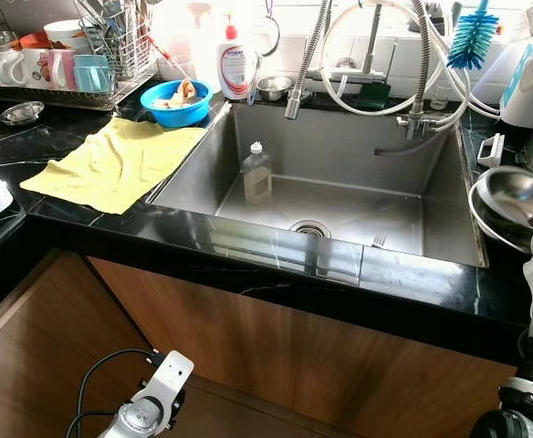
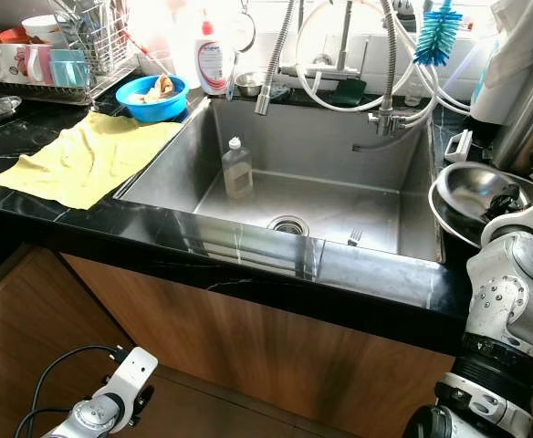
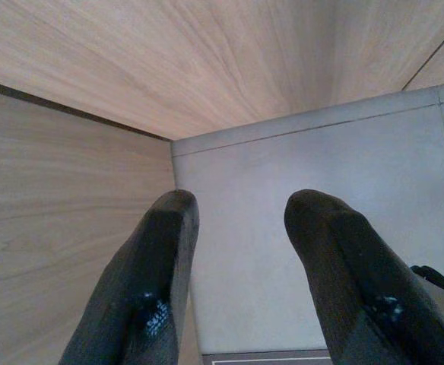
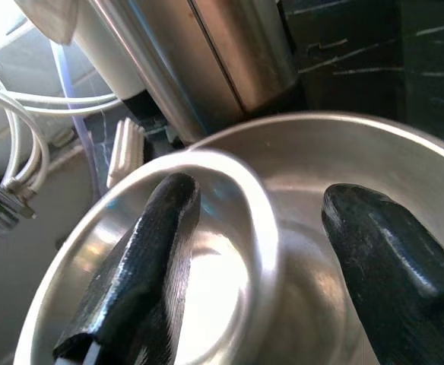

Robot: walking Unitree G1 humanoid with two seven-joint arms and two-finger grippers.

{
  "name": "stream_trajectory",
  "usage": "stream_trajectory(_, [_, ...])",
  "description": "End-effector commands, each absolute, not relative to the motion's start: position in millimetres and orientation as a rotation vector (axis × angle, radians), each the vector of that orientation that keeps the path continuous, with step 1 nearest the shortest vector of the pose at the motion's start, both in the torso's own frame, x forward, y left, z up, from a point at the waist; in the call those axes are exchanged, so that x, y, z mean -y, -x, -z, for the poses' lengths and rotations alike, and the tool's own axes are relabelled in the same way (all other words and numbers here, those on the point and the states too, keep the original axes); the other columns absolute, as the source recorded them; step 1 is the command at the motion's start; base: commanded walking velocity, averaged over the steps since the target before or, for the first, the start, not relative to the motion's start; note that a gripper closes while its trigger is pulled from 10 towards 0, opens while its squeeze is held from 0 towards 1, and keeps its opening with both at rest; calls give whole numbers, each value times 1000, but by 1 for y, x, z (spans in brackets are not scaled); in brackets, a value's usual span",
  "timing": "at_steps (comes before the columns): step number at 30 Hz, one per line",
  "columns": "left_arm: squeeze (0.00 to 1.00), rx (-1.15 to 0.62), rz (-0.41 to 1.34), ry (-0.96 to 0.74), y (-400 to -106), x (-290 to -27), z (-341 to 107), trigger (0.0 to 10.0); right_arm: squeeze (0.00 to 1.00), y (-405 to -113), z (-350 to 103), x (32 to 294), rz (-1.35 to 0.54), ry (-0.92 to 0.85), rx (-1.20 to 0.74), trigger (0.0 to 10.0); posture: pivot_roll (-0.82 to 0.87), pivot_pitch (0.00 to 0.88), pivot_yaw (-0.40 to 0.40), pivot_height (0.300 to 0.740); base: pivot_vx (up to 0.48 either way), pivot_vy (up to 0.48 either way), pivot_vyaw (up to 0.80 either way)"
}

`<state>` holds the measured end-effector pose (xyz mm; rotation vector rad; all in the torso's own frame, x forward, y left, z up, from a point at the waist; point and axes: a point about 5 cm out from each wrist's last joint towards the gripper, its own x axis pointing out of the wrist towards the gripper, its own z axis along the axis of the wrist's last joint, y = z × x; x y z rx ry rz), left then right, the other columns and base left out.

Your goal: Kitchen organization

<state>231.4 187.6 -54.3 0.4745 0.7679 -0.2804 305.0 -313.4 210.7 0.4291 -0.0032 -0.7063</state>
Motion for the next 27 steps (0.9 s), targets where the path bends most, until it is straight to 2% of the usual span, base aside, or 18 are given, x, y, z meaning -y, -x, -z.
stream_trajectory(1, [0, -775, 271, -484, -231, -193, 54, 10000, 0, -306, -221, 312, 702, -453, 50, 10000, -91, 0, 52, 740, 0, 0, 0])
stream_trajectory(21, [0, -768, 270, -481, -232, -192, 53, 10000, 0, -309, -212, 311, 705, -540, -4, 10000, -89, 0, 49, 740, 0, 0, 0])
stream_trajectory(27, [0, -765, 272, -483, -232, -191, 53, 10000, 0, -315, -206, 304, 658, -533, -57, 10000, -85, 0, 48, 740, 0, 0, 0])
